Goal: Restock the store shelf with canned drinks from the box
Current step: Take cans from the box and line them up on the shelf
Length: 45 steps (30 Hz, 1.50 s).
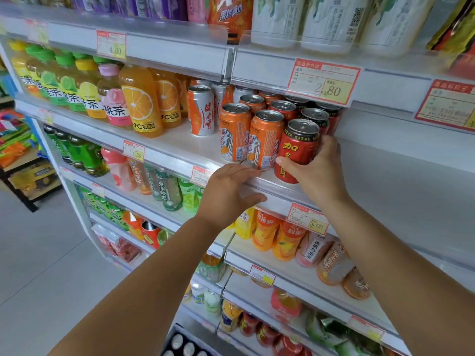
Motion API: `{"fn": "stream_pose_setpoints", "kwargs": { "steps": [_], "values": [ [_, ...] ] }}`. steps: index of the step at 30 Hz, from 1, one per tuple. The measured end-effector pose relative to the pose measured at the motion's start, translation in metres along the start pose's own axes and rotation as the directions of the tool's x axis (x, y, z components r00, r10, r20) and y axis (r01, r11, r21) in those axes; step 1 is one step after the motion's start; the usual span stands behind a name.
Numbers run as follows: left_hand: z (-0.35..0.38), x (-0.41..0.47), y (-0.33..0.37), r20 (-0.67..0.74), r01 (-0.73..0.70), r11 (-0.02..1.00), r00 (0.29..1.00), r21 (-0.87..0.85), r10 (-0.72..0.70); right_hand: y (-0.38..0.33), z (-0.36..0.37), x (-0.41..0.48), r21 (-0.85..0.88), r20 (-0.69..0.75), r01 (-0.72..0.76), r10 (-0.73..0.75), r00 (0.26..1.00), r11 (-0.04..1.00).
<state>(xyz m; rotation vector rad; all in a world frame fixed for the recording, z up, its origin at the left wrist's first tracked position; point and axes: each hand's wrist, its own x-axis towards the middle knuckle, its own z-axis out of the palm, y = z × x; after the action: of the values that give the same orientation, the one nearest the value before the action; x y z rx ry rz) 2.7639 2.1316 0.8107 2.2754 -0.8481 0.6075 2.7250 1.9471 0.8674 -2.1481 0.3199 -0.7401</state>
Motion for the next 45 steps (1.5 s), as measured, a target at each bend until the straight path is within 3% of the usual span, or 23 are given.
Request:
{"fn": "stream_pose_setpoints", "kwargs": {
  "steps": [3, 5, 7, 9, 11, 13, 14, 15, 17, 19, 21, 24, 27, 30, 34, 39, 45],
  "values": [
    [-0.001, -0.003, 0.003, -0.019, 0.000, 0.999, 1.000, -0.044, -0.001, 0.004, -0.002, -0.002, -0.055, 0.020, -0.032, 0.033, 0.999, 0.998],
    [-0.005, -0.015, 0.005, -0.096, 0.012, 0.997, 0.995, -0.082, -0.020, 0.004, -0.010, -0.014, -0.038, -0.057, 0.015, -0.017, 0.998, 0.999],
    [-0.010, -0.038, 0.003, -0.248, 0.005, 0.997, 0.968, -0.082, -0.026, 0.002, -0.017, -0.038, 0.024, -0.206, 0.209, -0.200, 0.958, 0.978],
    [-0.013, -0.073, -0.007, -0.352, 0.030, 0.998, 0.935, -0.064, -0.050, 0.005, -0.016, -0.073, 0.095, -0.255, 0.416, -0.382, 0.889, 0.905],
    [-0.008, -0.119, -0.026, -0.302, 0.114, 0.992, 0.945, -0.057, -0.126, 0.013, -0.003, -0.111, 0.189, -0.132, 0.468, -0.450, 0.883, 0.863],
    [0.003, -0.172, -0.050, -0.128, 0.290, 0.956, 0.948, -0.033, -0.292, 0.030, 0.024, -0.147, 0.261, 0.089, 0.409, -0.444, 0.892, 0.874],
    [0.011, -0.201, -0.063, -0.021, 0.400, 0.916, 0.916, -0.003, -0.400, 0.042, 0.042, -0.164, 0.254, 0.209, 0.352, -0.406, 0.890, 0.901],
    [0.018, -0.230, -0.075, 0.084, 0.518, 0.855, 0.851, 0.031, -0.518, 0.056, 0.062, -0.180, 0.223, 0.333, 0.276, -0.339, 0.880, 0.935],
    [0.033, -0.293, -0.095, 0.264, 0.743, 0.660, 0.617, 0.116, -0.741, 0.094, 0.106, -0.214, 0.107, 0.573, 0.127, -0.166, 0.803, 0.986],
    [0.049, -0.360, -0.110, 0.361, 0.881, 0.418, 0.325, 0.219, -0.874, 0.141, 0.151, -0.248, -0.054, 0.746, 0.042, 0.013, 0.666, 0.998],
    [0.069, -0.423, -0.119, 0.396, 0.929, 0.234, 0.107, 0.287, -0.912, 0.188, 0.196, -0.283, -0.214, 0.855, -0.020, 0.197, 0.479, 0.977],
    [0.108, -0.506, -0.133, 0.423, 0.934, 0.046, -0.116, 0.354, -0.899, 0.261, 0.262, -0.335, -0.363, 0.889, -0.007, 0.348, 0.297, 0.932],
    [0.161, -0.576, -0.161, 0.426, 0.923, -0.044, -0.218, 0.382, -0.878, 0.333, 0.331, -0.386, -0.441, 0.885, 0.067, 0.422, 0.195, 0.895],
    [0.227, -0.636, -0.200, 0.451, 0.927, -0.084, -0.255, 0.365, -0.855, 0.404, 0.397, -0.436, -0.461, 0.884, 0.120, 0.443, 0.152, 0.879],
    [0.313, -0.691, -0.256, 0.419, 0.945, -0.051, -0.191, 0.323, -0.888, 0.487, 0.474, -0.489, -0.438, 0.899, 0.181, 0.423, 0.117, 0.881],
    [0.397, -0.722, -0.316, 0.295, 0.960, 0.061, -0.023, 0.274, -0.955, 0.544, 0.555, -0.525, -0.325, 0.945, 0.296, 0.293, 0.147, 0.898],
    [0.452, -0.748, -0.345, 0.154, 0.873, 0.107, 0.038, 0.476, -0.987, 0.559, 0.604, -0.541, -0.248, 0.959, 0.479, 0.144, 0.244, 0.842]
  ]
}}
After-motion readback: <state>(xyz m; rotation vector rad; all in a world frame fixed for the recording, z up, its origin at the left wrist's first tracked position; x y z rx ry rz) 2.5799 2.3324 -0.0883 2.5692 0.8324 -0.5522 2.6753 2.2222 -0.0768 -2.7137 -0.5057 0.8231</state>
